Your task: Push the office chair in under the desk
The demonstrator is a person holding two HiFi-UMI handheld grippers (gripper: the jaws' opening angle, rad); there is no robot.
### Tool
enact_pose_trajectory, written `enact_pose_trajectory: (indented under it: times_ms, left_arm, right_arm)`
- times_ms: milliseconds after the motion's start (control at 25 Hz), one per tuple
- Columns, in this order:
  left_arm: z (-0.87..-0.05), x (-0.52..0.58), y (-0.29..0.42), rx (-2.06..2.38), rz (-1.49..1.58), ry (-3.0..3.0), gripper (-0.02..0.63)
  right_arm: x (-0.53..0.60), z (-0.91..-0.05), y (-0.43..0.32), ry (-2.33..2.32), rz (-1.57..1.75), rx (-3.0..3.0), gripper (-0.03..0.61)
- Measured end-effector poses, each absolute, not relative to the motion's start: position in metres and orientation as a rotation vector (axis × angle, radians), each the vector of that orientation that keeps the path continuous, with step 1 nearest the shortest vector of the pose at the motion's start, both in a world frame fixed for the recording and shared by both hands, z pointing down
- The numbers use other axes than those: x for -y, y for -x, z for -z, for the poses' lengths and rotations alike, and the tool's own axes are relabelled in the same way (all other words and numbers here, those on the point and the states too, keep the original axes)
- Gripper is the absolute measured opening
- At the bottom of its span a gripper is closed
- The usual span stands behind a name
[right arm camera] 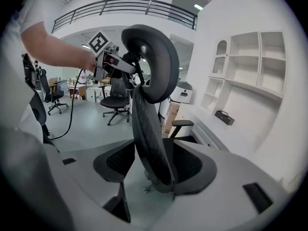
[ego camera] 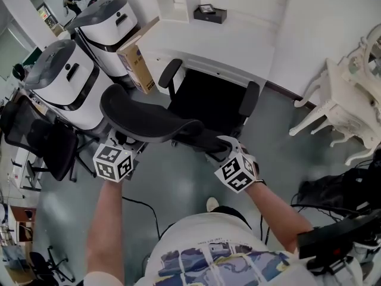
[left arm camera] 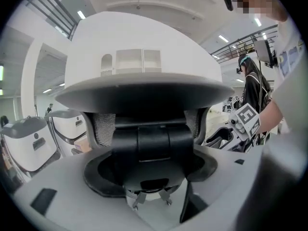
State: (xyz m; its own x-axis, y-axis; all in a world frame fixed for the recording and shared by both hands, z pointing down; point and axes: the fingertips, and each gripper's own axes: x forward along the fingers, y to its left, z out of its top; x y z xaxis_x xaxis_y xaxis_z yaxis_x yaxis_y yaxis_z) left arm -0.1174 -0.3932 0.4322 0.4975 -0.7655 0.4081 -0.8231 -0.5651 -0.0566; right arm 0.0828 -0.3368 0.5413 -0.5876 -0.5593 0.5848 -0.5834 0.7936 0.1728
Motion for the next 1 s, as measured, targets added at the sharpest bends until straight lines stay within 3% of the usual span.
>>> enact_pose_trajectory:
  times_ms: [280, 520, 680, 1000]
  left_arm:
    - [-0.423, 0.358, 0.139, 1.401, -0.529, -2.601, 0.334]
    - [-0.409, 0.317, 0.163, 1.464, -0.459, -2.58, 0.329]
    - [-0.406, 0.275, 0.169, 1.457, -0.421, -2.594, 0.255]
    - [-0.402, 0.187, 0.174, 1.401, -0.376, -2.583, 0.09]
  right_arm:
    - [0.314, -0.516, -0.098, -0.988, -0.078, 2.355, 0.259]
    - [0.28, -0.487, -0.106, -1.137, -0.082, 2.361, 0.183]
    - [0.251, -0.484, -0.107, -1.202, -0.069, 2.359, 0.083]
    - [0.179, -0.482, -0.079, -1.145, -0.144, 2.377, 0.032]
